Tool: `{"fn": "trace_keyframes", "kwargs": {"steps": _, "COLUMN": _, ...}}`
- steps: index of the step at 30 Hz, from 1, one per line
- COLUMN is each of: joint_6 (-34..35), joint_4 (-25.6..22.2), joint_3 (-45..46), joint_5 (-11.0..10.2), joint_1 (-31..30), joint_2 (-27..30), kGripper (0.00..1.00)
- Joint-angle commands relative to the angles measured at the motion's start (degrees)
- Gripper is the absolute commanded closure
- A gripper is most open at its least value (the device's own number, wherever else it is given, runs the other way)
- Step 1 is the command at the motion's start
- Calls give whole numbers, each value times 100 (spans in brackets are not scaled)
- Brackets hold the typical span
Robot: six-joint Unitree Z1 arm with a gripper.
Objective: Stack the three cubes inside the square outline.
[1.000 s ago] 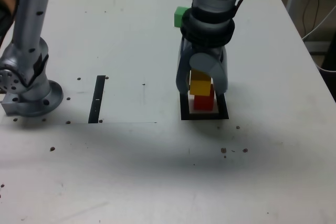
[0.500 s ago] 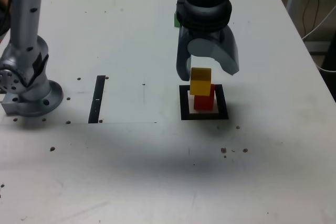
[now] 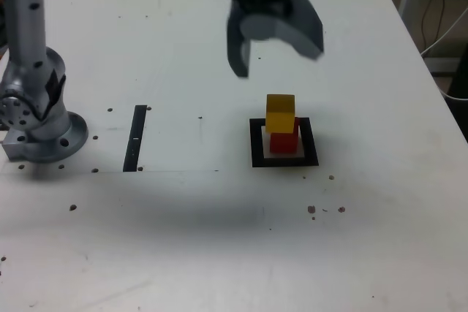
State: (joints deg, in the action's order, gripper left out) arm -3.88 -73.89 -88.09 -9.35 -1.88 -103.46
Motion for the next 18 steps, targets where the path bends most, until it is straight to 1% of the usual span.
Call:
{"fn": "trace_keyframes", "kwargs": {"steps": 1, "joint_6": -344, "joint_4": -35, "joint_3": 8, "joint_5": -1, "joint_1": 375, "joint_2": 166, "kGripper": 1}}
{"fn": "trace_keyframes", "kwargs": {"steps": 4, "joint_6": -891, "joint_4": 1, "joint_3": -3, "joint_5": 19, "joint_1": 1043, "joint_2": 173, "kGripper": 1}}
{"fn": "trace_keyframes", "kwargs": {"steps": 10, "joint_6": -2064, "joint_4": 285, "joint_3": -252, "joint_5": 58, "joint_1": 2560, "joint_2": -99, "kGripper": 0}}
{"fn": "trace_keyframes", "kwargs": {"steps": 13, "joint_6": -2599, "joint_4": 292, "joint_3": -571, "joint_5": 141, "joint_1": 3198, "joint_2": -360, "kGripper": 0}}
{"fn": "trace_keyframes", "kwargs": {"steps": 16, "joint_6": -3037, "joint_4": 313, "joint_3": -889, "joint_5": 233, "joint_1": 3765, "joint_2": -759, "kGripper": 0}}
{"fn": "trace_keyframes", "kwargs": {"steps": 18, "joint_6": -3214, "joint_4": 359, "joint_3": -1036, "joint_5": 236, "joint_1": 4090, "joint_2": -1022, "kGripper": 0}}
